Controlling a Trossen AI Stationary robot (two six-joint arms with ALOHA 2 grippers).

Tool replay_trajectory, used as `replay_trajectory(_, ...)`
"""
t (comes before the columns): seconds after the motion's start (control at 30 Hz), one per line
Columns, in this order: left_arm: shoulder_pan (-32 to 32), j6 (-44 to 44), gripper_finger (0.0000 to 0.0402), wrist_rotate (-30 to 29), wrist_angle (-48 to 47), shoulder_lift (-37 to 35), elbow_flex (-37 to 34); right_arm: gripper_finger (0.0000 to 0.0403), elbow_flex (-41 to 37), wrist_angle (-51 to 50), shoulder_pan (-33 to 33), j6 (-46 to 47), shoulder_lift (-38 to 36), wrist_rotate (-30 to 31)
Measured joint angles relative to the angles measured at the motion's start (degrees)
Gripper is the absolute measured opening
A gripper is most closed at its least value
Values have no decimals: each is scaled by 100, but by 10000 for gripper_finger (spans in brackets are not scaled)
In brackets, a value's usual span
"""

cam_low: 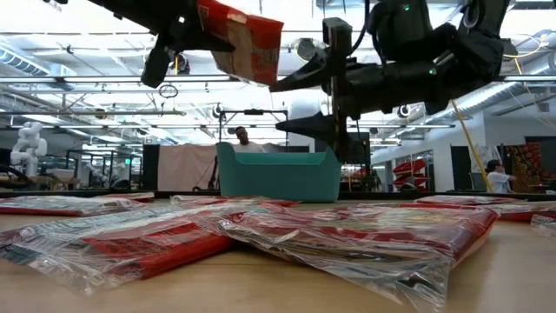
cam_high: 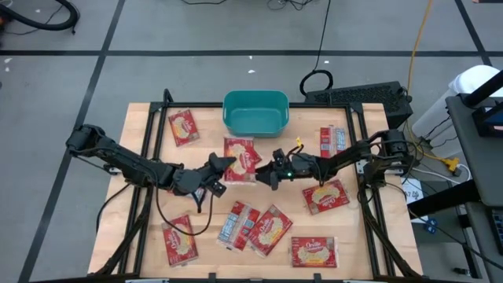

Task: Sort popcorn bags into baskets
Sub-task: Put the red popcorn bag into the green bin

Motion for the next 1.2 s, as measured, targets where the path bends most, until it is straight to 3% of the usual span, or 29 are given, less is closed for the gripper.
replay_trajectory(0.17,22,194,30,-894,-5,0,0,243,-2,-76,-109,-54,-224,-263)
replay_trajectory(0.27,177,160,32,-1156,-2,-1,0,243,-2,1,-115,-199,-393,86)
replay_trajectory(0.4,437,-308,26,-1135,15,-2,0,243,-2,522,-80,-480,-464,1014)
replay_trajectory(0.53,628,-479,25,-1105,-6,-2,0,242,-2,846,-74,-662,-462,1238)
replay_trajectory(0.6,692,-388,28,-1103,-5,-2,0,242,-2,1080,-72,-671,-457,1311)
replay_trajectory(0.77,878,307,29,-1037,175,-1,1,242,195,1666,18,-541,-208,2280)
replay_trajectory(0.93,1020,709,26,-887,695,-2,11,242,726,1643,-39,-564,108,2104)
replay_trajectory(1.2,1037,836,27,-737,756,-2,11,235,1204,1631,-111,-884,458,1975)
